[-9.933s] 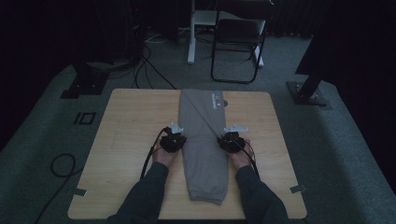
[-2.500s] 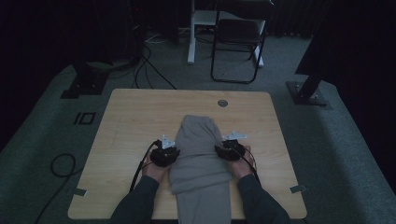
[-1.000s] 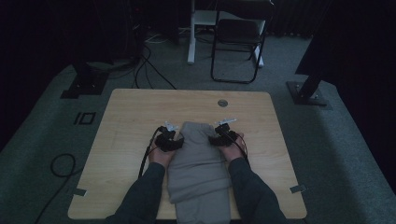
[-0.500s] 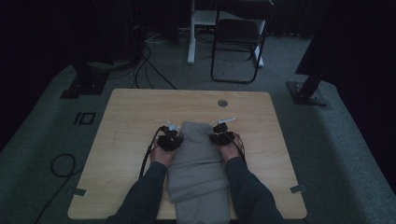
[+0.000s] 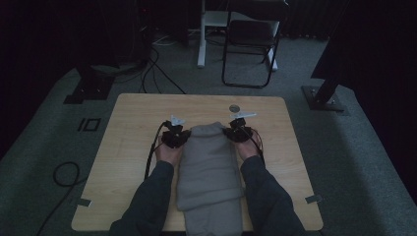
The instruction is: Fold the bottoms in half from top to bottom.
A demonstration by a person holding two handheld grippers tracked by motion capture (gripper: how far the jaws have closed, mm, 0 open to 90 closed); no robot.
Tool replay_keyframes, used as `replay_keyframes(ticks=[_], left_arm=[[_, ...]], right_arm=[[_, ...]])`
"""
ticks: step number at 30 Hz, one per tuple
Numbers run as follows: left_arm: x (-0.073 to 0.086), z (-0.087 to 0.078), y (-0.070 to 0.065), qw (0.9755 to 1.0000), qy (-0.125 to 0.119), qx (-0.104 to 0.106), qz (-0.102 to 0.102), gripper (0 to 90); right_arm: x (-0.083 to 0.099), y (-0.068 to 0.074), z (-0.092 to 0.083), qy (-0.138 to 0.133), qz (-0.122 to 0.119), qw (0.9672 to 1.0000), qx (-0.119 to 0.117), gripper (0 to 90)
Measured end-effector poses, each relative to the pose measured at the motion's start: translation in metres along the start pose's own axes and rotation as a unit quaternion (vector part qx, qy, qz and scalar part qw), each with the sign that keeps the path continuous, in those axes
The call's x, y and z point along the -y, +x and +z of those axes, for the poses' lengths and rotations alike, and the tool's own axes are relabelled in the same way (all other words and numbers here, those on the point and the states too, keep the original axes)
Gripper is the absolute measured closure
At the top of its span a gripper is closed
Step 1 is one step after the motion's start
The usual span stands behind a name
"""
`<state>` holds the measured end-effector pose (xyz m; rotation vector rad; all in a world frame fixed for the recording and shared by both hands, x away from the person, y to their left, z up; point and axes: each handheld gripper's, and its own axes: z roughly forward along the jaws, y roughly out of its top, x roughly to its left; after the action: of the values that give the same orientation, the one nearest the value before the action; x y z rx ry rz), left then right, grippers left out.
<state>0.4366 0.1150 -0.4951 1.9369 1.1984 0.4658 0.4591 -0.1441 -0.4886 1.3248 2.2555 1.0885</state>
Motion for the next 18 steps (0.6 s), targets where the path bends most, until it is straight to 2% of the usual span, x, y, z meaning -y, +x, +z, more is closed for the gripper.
replay_keyframes(ticks=[2,3,7,10,14,18], left_arm=[[-0.004,-0.002,0.000,1.0000,-0.006,-0.001,0.002,86.5],[-0.011,-0.004,0.000,0.9999,-0.015,-0.002,0.000,86.5],[-0.025,-0.010,0.001,0.9995,-0.031,-0.004,0.002,86.4],[-0.031,-0.020,-0.001,0.9989,-0.047,0.003,0.004,86.4],[-0.028,-0.031,-0.005,0.9985,-0.049,0.007,0.022,86.2],[-0.017,-0.042,-0.011,0.9981,-0.050,0.018,0.031,86.1]], right_arm=[[-0.004,-0.001,-0.002,-0.006,-0.001,1.0000,0.004,88.0],[-0.008,-0.002,-0.004,-0.011,-0.001,0.9999,0.005,88.0],[-0.022,-0.006,-0.012,-0.041,0.006,0.9991,0.006,88.0],[-0.027,-0.006,-0.020,-0.055,0.007,0.9985,0.002,87.9],[-0.023,-0.001,-0.030,-0.062,-0.007,0.9981,-0.006,87.8],[-0.012,0.005,-0.041,-0.064,-0.022,0.9975,-0.018,87.7]])
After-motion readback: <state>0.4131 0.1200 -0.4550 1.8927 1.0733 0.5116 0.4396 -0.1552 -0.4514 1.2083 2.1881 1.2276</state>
